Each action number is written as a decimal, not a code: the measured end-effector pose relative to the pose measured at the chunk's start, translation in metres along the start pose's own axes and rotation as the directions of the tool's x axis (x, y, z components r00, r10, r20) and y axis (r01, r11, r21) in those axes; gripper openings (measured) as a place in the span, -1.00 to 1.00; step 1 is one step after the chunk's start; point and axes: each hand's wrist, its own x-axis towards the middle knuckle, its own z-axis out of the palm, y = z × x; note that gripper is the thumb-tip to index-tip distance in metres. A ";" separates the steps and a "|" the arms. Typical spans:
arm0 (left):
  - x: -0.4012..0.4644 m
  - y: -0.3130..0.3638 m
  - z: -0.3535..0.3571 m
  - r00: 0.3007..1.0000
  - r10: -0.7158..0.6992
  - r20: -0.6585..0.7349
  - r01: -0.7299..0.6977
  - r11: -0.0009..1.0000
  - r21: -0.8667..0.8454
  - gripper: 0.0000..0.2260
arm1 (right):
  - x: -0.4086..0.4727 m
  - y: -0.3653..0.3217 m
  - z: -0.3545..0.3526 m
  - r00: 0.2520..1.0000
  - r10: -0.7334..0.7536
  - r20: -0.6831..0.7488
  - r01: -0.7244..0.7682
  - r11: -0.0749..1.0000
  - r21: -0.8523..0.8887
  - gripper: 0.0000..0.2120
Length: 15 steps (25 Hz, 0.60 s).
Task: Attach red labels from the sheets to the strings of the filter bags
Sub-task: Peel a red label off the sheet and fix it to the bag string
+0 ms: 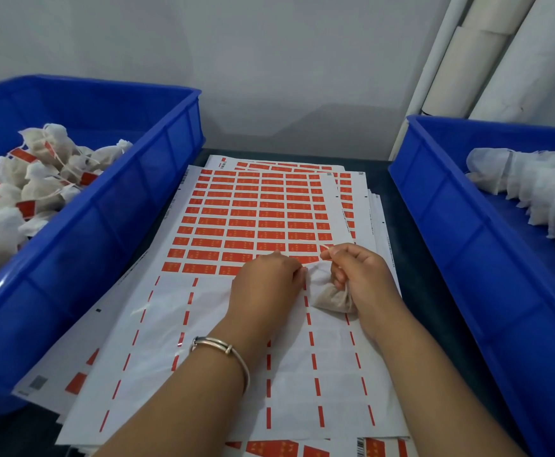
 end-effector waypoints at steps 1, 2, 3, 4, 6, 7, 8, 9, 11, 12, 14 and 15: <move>0.000 0.000 0.000 0.999 -0.029 -0.021 0.028 0.999 -0.032 -0.77 | 0.000 0.000 0.000 1.000 -0.001 -0.003 0.001 1.000 -0.003 -0.69; 0.001 0.000 0.000 0.997 -0.068 -0.040 0.065 0.995 -0.071 -0.78 | 0.000 0.000 0.000 1.000 0.000 -0.006 0.000 1.000 -0.001 -0.71; 0.001 0.000 0.000 0.991 -0.119 -0.052 0.112 0.986 -0.125 -0.80 | -0.001 -0.001 0.000 1.000 -0.001 -0.009 0.001 1.000 0.006 -0.73; 0.002 0.000 -0.001 0.983 -0.178 -0.054 0.164 0.967 -0.195 -0.82 | -0.002 -0.001 0.000 1.000 -0.004 -0.011 0.004 1.000 0.013 -0.75; 0.003 -0.001 -0.002 0.955 -0.293 -0.037 0.261 0.897 -0.358 -0.88 | -0.005 -0.004 -0.001 1.000 -0.023 -0.012 0.023 1.000 0.010 -0.76; 0.003 -0.002 -0.004 0.938 -0.347 -0.030 0.300 0.850 -0.433 -0.89 | -0.006 -0.005 -0.003 0.999 -0.043 -0.012 0.042 0.999 -0.011 -0.76; 0.003 -0.003 -0.006 0.918 -0.396 -0.025 0.332 0.800 -0.501 -0.87 | -0.009 -0.008 -0.004 0.997 -0.074 -0.007 0.073 0.996 -0.051 -0.76; 0.003 -0.003 -0.008 0.898 -0.440 -0.021 0.353 0.748 -0.562 -0.83 | -0.010 -0.010 -0.006 0.993 -0.116 0.003 0.116 0.988 -0.104 -0.78; 0.001 -0.004 -0.012 0.865 -0.502 -0.014 0.369 0.654 -0.661 -0.81 | -0.015 -0.017 -0.009 0.978 -0.207 0.026 0.209 0.962 -0.175 -0.83; 0.001 -0.004 -0.014 0.850 -0.526 -0.006 0.371 0.607 -0.702 -0.81 | -0.018 -0.020 -0.011 0.970 -0.241 0.029 0.243 0.953 -0.181 -0.87; 0.000 -0.004 -0.018 0.820 -0.572 0.036 0.371 0.483 -0.793 -0.83 | -0.023 -0.028 -0.014 0.954 -0.297 0.029 0.298 0.940 -0.168 -0.90; 0.000 -0.003 -0.020 0.810 -0.582 0.063 0.364 0.415 -0.834 -0.84 | -0.026 -0.033 -0.014 0.944 -0.329 0.033 0.329 0.929 -0.169 -0.90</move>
